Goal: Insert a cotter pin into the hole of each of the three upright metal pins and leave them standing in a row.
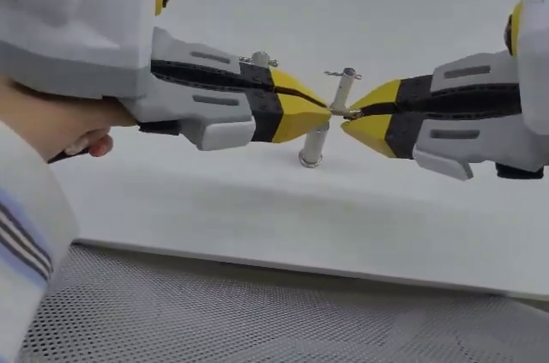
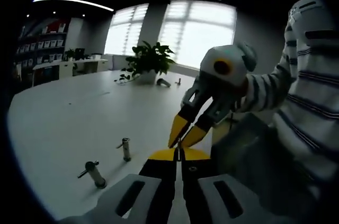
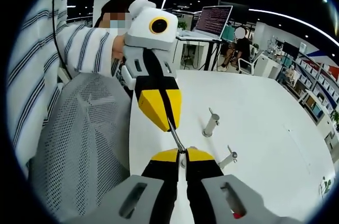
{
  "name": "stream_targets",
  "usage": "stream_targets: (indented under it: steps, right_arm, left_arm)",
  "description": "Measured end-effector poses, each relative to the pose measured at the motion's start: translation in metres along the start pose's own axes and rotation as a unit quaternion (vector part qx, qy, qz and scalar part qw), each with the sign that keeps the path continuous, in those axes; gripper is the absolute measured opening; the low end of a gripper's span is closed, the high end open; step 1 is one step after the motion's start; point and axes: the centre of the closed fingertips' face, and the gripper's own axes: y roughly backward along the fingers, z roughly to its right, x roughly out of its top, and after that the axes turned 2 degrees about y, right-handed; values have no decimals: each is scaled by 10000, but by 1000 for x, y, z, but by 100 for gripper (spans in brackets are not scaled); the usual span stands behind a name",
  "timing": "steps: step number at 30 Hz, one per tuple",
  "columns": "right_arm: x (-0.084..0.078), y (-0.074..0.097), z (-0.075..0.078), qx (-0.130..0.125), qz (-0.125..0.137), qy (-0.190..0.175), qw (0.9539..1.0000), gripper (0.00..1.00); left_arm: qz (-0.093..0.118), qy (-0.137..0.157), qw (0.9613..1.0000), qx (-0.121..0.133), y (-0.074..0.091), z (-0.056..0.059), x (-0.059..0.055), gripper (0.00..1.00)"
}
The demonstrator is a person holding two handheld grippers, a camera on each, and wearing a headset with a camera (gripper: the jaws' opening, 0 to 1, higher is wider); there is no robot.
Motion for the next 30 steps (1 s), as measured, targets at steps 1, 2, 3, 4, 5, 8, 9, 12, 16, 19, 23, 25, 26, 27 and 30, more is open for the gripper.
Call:
stream_targets:
  steps: [1,2,3,4,5,8,9,12,16,19,23,25,26,27,30]
  right_arm:
    - [-1,0,-1,24,-17,14,10000,0]
    - [-1,0,-3,67,-49,27,10000,0]
    - [-2,0,-4,100,-71,31,9999,0]
    - [-3,-1,-4,143,-101,46,9998,0]
    - [-4,-1,-5,159,-113,63,9998,0]
    - [-6,-1,-8,240,-152,100,9995,0]
    - [-6,-1,-10,269,-162,104,9995,0]
    - [-8,-1,-12,325,-213,134,9992,0]
    - [-10,-1,-15,398,-278,124,9987,1]
    - [-12,0,-17,428,-301,108,9986,0]
    - [-12,0,-18,467,-299,51,9984,0]
    - [-13,-1,-22,522,-331,39,9981,0]
    - [-14,-1,-24,564,-360,23,9978,0]
    - [-15,-1,-25,581,-387,10,9976,0]
    - [-18,-3,-29,671,-456,-49,9967,0]
  left_arm:
    - [-26,-30,10000,-10,0,2,0,0]
    - [-66,-112,9999,-29,0,3,0,0]
    - [-103,-169,9998,-39,-1,3,-2,0]
    - [-166,-243,9995,-60,-2,4,-4,0]
    - [-214,-265,9994,-64,-2,4,-5,0]
    - [-417,-451,9980,-120,-2,3,-10,0]
    - [-489,-533,9973,-139,-3,4,-13,0]
    - [-578,-706,9957,-156,-3,5,-13,0]
    - [-782,-1123,9905,-157,-6,5,-17,0]
    - [-1021,-1525,9827,-265,-8,7,-22,0]
    - [-1095,-1501,9822,-272,-10,6,-26,0]
    - [-1195,-1599,9794,-305,-11,8,-30,0]
    - [-1262,-1638,9778,-324,-12,8,-32,0]
    - [-1308,-1700,9761,-338,-13,9,-33,0]
    - [-1497,-1909,9693,-390,-16,11,-39,0]
